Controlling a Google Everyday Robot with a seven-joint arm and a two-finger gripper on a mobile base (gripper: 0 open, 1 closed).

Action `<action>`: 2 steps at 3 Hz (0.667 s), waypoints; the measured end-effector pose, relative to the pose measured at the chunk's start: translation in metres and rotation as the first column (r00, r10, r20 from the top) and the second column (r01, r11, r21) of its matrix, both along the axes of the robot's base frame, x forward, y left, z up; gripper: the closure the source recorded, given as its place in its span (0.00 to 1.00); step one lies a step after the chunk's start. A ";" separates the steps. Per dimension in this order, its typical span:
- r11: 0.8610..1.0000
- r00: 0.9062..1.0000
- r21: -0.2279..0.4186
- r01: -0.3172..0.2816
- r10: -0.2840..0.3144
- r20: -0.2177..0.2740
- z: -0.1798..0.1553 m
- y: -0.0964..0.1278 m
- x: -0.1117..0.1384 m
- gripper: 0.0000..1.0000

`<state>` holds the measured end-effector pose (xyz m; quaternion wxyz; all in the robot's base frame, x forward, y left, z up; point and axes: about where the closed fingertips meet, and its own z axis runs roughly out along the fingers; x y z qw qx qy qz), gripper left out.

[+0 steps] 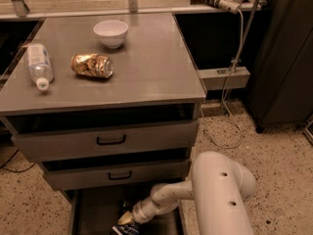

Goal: Place blue chip bag into bottom drawer

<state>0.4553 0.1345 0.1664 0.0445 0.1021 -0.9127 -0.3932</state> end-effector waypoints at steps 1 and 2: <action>1.000 1.000 0.000 0.000 0.000 0.000 0.000 0.000 0.000 0.34; 1.000 1.000 0.000 0.000 0.000 0.000 0.000 0.000 0.000 0.11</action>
Offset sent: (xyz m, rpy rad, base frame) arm 0.0000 0.0000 0.0000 0.0000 0.0000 0.0000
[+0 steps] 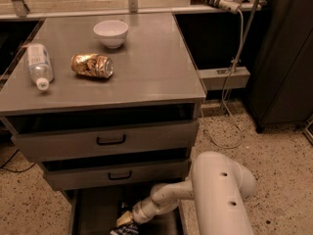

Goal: Place blue chip bag into bottom drawer

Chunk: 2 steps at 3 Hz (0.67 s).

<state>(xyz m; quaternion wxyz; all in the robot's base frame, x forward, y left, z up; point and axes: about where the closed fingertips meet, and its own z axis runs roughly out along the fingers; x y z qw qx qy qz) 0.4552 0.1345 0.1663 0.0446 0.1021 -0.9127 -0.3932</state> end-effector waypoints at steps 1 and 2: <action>1.000 1.000 0.000 0.000 0.000 0.000 0.000 0.000 0.000 0.00; 1.000 1.000 0.000 0.000 0.000 0.000 0.000 0.000 0.000 0.00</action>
Offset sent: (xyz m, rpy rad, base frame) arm 0.0000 0.0000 0.0000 0.0000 0.0000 0.0000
